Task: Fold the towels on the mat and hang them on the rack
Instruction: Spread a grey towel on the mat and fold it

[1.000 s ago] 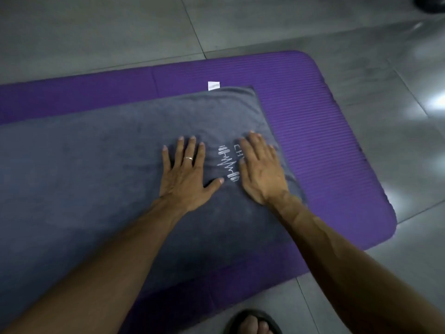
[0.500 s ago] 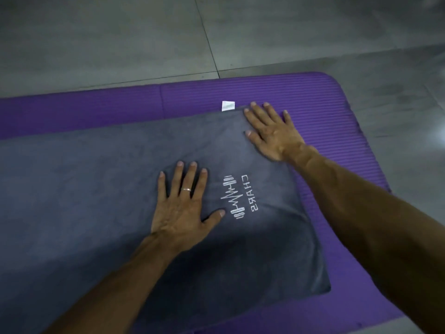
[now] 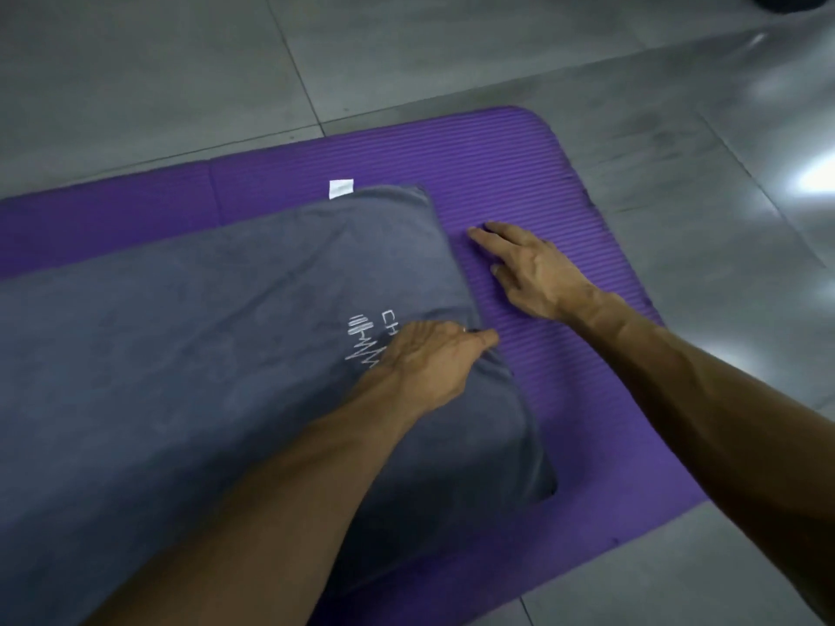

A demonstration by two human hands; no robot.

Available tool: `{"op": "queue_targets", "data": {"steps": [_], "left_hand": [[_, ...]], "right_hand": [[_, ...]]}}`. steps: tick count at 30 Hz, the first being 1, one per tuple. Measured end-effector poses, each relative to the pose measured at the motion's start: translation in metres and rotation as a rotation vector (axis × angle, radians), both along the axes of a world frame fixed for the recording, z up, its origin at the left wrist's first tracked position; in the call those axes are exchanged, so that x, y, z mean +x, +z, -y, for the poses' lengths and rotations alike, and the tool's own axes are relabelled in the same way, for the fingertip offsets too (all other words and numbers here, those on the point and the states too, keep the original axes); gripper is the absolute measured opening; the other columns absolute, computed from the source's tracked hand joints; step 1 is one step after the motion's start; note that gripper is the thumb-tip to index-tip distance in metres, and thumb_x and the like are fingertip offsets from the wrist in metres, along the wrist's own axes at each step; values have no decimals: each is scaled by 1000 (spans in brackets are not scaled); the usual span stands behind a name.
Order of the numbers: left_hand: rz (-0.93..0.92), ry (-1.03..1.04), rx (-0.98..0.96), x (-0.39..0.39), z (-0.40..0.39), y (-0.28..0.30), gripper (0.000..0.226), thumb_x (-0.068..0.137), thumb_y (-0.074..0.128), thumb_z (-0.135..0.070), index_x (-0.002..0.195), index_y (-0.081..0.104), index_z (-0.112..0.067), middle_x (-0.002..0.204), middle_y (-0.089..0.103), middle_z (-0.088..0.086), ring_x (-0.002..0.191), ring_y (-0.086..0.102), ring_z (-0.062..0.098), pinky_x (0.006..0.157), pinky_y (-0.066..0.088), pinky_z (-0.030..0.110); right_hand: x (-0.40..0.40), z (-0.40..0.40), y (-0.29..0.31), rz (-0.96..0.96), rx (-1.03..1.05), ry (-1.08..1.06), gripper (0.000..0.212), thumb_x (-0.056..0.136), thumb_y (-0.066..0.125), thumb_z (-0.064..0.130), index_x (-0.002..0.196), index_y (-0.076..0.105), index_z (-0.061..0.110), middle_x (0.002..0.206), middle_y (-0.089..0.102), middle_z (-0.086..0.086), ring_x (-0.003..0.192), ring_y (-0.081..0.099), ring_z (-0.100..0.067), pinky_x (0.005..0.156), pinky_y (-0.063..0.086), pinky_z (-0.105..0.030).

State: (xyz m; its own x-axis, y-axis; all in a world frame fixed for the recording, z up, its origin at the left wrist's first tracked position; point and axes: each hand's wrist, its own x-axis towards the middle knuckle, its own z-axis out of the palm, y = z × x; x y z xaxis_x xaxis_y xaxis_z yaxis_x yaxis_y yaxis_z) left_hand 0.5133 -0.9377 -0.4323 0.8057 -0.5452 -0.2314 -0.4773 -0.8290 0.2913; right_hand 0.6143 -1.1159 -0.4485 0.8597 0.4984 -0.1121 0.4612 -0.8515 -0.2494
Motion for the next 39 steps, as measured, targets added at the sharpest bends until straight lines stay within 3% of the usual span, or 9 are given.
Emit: {"op": "queue_targets", "data": {"steps": [4, 9, 14, 19, 23, 26, 28, 31, 39], "left_hand": [[-69, 141, -144, -1, -4, 7, 11, 87, 52, -30, 96, 57, -25, 103, 68, 5, 99, 62, 29, 76, 43, 33], [-154, 644, -451, -13, -25, 11, 58, 82, 65, -53, 51, 44, -8, 50, 48, 3, 59, 52, 22, 60, 40, 32], [-262, 870, -505, -32, -74, 20, 35, 62, 79, -6, 71, 49, -21, 67, 51, -10, 65, 49, 10, 49, 32, 14], [-505, 1004, -503, -64, -145, 33, 78, 67, 74, 1, 131, 40, -27, 110, 51, -3, 104, 54, 18, 84, 45, 24], [-587, 1033, -367, -102, -203, 43, 22, 73, 64, -1, 81, 63, -21, 83, 66, -1, 82, 64, 14, 62, 48, 20], [-629, 1054, -281, -129, -245, 52, 23, 74, 59, 2, 62, 51, -17, 62, 52, -2, 67, 59, 16, 51, 44, 18], [-659, 1124, -324, -148, -276, 57, 19, 74, 57, 1, 62, 52, -14, 61, 52, 0, 63, 63, 19, 64, 58, 28], [-589, 1216, -384, -182, -320, 65, 8, 75, 55, -2, 76, 62, -8, 75, 63, 10, 75, 67, 27, 72, 60, 41], [55, 1433, -697, -287, -385, 77, 24, 94, 56, -5, 75, 56, -20, 57, 58, -16, 56, 52, -5, 58, 38, 6]], "right_hand": [[-4, -5, 4, -54, 13, -38, 71, 83, 55, 13, 150, 32, 25, 145, 42, -14, 129, 45, -36, 97, 46, -52], [-7, -43, 18, 25, -34, 27, 86, 73, 60, 4, 150, 31, 31, 156, 21, -16, 114, 55, -41, 83, 50, -42], [-3, -102, 25, 45, 4, 149, 42, 87, 57, 17, 129, 59, 21, 149, 35, -8, 100, 61, -41, 76, 49, -46], [1, -157, 44, 95, 28, 141, 31, 96, 43, 22, 119, 64, 18, 126, 52, -7, 93, 62, -40, 80, 50, -51], [-6, -207, 60, 137, 19, 179, 29, 97, 44, 24, 117, 65, 18, 117, 58, -11, 99, 60, -39, 83, 50, -48], [-13, -252, 72, 179, 57, 231, 26, 95, 47, 25, 108, 67, 15, 108, 59, -14, 96, 59, -39, 78, 48, -44], [-17, -285, 83, 193, 79, 273, 25, 93, 51, 27, 102, 69, 12, 104, 59, -16, 98, 57, -38, 78, 49, -43], [-26, -334, 94, 206, 98, 333, 25, 91, 55, 29, 96, 70, 9, 101, 58, -17, 100, 53, -37, 78, 47, -41], [-67, -469, 99, 181, 65, 508, 30, 92, 56, 37, 96, 69, 10, 102, 54, -14, 102, 49, -34, 84, 47, -42]]}}
